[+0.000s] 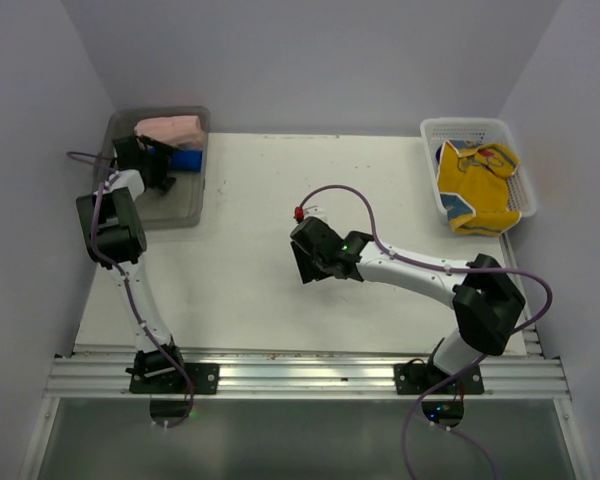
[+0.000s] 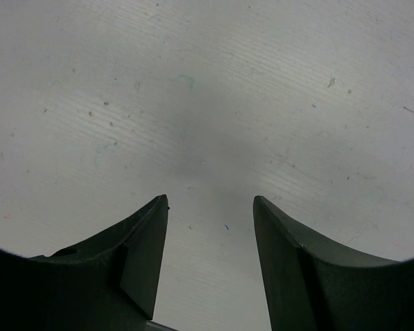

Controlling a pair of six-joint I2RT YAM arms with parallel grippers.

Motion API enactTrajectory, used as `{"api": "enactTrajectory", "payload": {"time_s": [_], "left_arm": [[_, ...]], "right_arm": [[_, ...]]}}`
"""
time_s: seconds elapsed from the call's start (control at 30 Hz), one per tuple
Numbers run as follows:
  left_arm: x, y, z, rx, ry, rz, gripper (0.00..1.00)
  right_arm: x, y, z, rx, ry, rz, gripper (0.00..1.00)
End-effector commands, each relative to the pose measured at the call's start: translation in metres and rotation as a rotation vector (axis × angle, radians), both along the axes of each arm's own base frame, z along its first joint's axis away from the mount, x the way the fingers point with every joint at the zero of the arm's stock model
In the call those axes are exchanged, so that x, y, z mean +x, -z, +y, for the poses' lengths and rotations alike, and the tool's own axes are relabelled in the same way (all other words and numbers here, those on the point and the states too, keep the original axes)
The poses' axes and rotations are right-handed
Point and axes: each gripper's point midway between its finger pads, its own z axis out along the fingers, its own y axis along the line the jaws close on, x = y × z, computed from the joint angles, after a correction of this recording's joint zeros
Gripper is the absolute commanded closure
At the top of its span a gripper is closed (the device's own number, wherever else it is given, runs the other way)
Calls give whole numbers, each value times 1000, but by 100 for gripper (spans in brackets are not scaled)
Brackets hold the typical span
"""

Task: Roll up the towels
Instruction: Place the rolled towel into the container

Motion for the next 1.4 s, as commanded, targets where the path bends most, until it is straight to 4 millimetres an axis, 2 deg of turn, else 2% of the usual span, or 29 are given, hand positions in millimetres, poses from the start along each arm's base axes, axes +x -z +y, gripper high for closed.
{"api": "enactTrajectory", "payload": {"time_s": [0.0,0.07,0.2,0.27,0.4,0.47,0.5,0.53,0.6,0.63,0.67,0.73,0.77,0.8,0.83,0.87,0.9,0.93,0.97,1.0,1.03,1.07,1.1,1.13,1.17,1.2,1.23,1.27,1.37], "left_arm": [[-12,-37,-9,16,24,-62,1],[-18,-36,-13,9,32,-54,1],[-29,-60,-11,57,38,-62,1],[-35,-70,-1,132,12,-55,1],[-49,-120,4,260,11,-88,1],[-55,-139,9,345,5,-96,1],[-62,-159,4,379,8,-115,1],[-67,-168,7,439,4,-114,1],[-78,-193,-9,506,38,-133,0],[-82,-200,-10,578,42,-123,1],[-85,-207,-30,609,80,-132,1],[-99,-218,-49,695,125,-126,1],[-103,-221,-74,722,173,-133,1],[-112,-225,-90,751,202,-127,1],[-118,-224,-98,788,212,-109,1],[-124,-222,-122,790,263,-113,1],[-132,-223,-130,789,288,-113,1],[-139,-216,-138,793,318,-103,1],[-145,-215,-156,803,362,-111,1],[-156,-216,-163,817,383,-104,1],[-165,-208,-167,850,391,-76,1],[-176,-203,-191,869,446,-82,1],[-187,-205,-200,884,464,-88,1],[-198,-190,-208,905,487,-59,1],[-217,-177,-230,900,549,-55,1],[-224,-181,-240,896,560,-70,1],[-236,-164,-245,907,587,-38,1],[-249,-157,-262,907,631,-44,1],[-276,-136,-272,892,668,-8,1]], "right_arm": [[-1,-26,7,51,4,-44,44],[-3,-29,8,56,3,-52,44],[-11,-34,8,54,-2,-69,44],[-11,-38,4,55,7,-84,43],[-6,-50,-3,41,16,-132,42],[0,-58,-10,16,24,-170,38],[2,-64,-10,19,29,-187,36],[4,-68,-12,12,34,-200,35],[10,-75,-18,1,49,-230,31],[13,-78,-20,0,60,-240,30],[15,-80,-24,-3,72,-249,28],[23,-87,-35,-15,109,-271,25],[26,-90,-39,-17,128,-281,2],[32,-95,-46,-21,159,-300,1],[34,-101,-54,-31,184,-313,1],[36,-104,-61,-32,220,-322,1],[41,-110,-70,-34,266,-335,1],[43,-112,-85,-70,316,-350,1],[44,-118,-95,-48,376,-363,1],[46,-119,-108,-56,424,-367,1],[46,-119,-117,-67,453,-373,1],[45,-121,-124,-52,492,-380,1],[42,-123,-133,-50,516,-387,1],[39,-123,-138,-57,532,-388,1],[35,-123,-146,-61,560,-393,1],[32,-123,-150,-63,573,-396,1],[30,-123,-154,-67,584,-398,1],[29,-124,-157,-64,602,-404,1],[20,-121,-167,-62,630,-401,1]]}}
